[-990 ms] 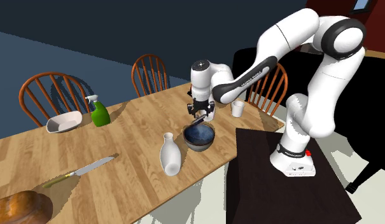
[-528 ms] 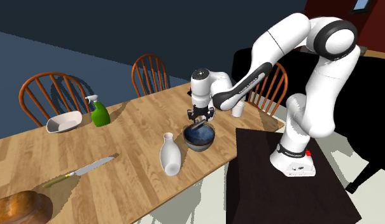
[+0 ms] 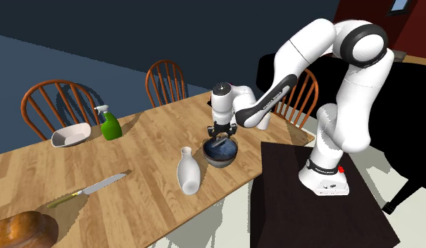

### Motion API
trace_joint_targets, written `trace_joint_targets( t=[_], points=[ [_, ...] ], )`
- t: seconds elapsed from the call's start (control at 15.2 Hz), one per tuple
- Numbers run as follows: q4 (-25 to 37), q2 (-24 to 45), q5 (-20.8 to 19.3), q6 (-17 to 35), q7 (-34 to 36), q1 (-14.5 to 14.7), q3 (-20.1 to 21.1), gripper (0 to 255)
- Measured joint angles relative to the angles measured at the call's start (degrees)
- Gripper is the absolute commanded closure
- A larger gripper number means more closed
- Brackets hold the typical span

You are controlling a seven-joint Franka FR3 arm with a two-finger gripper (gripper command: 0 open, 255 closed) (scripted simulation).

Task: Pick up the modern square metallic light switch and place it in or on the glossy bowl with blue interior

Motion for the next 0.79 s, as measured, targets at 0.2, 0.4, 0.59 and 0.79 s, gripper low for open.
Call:
trace_joint_targets(
  t=[0.2,0.4,0.59,0.79],
  points=[
    [-0.02,0.02,-0.02,0.05,0.03,0.00,0.00,255],
    [-0.02,0.02,-0.02,0.06,0.03,0.00,0.00,0],
    [-0.02,0.01,-0.02,0.06,0.03,0.00,0.00,0],
    [1.00,-1.65,0.96,-2.65,-0.49,0.53,0.53,0]
  ],
)
